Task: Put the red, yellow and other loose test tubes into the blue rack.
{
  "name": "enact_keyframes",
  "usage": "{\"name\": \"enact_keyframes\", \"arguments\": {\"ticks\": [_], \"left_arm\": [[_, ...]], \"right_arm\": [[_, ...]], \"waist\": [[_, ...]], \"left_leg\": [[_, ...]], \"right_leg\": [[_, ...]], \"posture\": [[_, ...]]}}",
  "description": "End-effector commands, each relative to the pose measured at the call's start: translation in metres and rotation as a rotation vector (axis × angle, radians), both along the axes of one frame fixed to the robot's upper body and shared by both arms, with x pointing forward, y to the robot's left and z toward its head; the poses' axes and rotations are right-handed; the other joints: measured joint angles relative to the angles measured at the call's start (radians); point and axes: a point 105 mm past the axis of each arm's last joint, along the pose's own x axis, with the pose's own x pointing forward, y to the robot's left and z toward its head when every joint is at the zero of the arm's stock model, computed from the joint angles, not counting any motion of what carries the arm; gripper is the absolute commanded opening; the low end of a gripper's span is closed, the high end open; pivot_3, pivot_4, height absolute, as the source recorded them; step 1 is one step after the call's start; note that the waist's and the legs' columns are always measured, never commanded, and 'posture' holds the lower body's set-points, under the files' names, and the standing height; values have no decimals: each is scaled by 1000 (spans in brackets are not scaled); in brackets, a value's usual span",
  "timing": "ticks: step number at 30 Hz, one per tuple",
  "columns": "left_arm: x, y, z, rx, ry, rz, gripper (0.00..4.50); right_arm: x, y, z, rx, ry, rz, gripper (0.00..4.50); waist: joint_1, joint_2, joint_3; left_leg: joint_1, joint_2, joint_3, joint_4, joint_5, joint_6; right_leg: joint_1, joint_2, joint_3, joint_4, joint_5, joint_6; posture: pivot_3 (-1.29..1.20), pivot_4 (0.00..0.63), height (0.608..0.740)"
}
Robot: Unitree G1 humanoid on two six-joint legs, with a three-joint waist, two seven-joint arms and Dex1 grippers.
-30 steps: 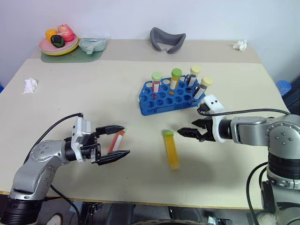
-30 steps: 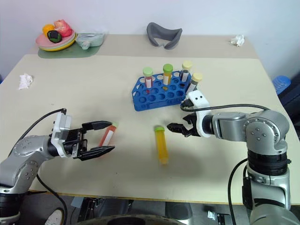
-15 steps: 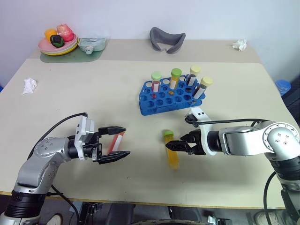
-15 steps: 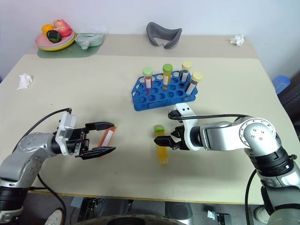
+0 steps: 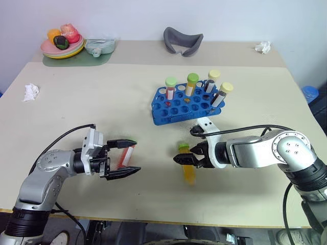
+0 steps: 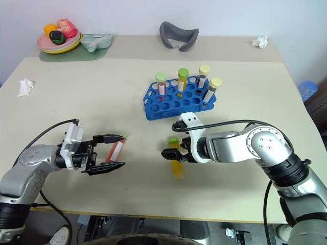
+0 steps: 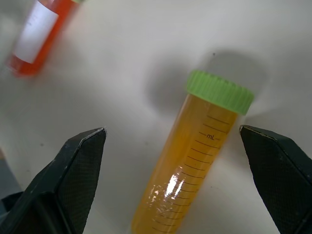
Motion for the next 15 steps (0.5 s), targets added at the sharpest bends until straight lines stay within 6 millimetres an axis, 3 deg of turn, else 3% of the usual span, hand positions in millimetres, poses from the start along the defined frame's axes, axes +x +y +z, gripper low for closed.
{"name": "enact_keyframes", "arguments": {"ticks": [1,15], "left_arm": [[-3,3,5,17,-36,0,4500],[-8,11,3,35,-42,24,4500]], "right_arm": [[-1,8,7,-7,-39,-1,4456],[16,-9,9,-183,-180,-75,4456]], "waist": [[0,0,0],[0,0,0]], "left_leg": [[0,0,0,0,0,0],[0,0,0,0,0,0]], "right_leg": [[0,0,0,0,0,0],[0,0,0,0,0,0]], "posture": [[0,150,740],[0,150,740]]}}
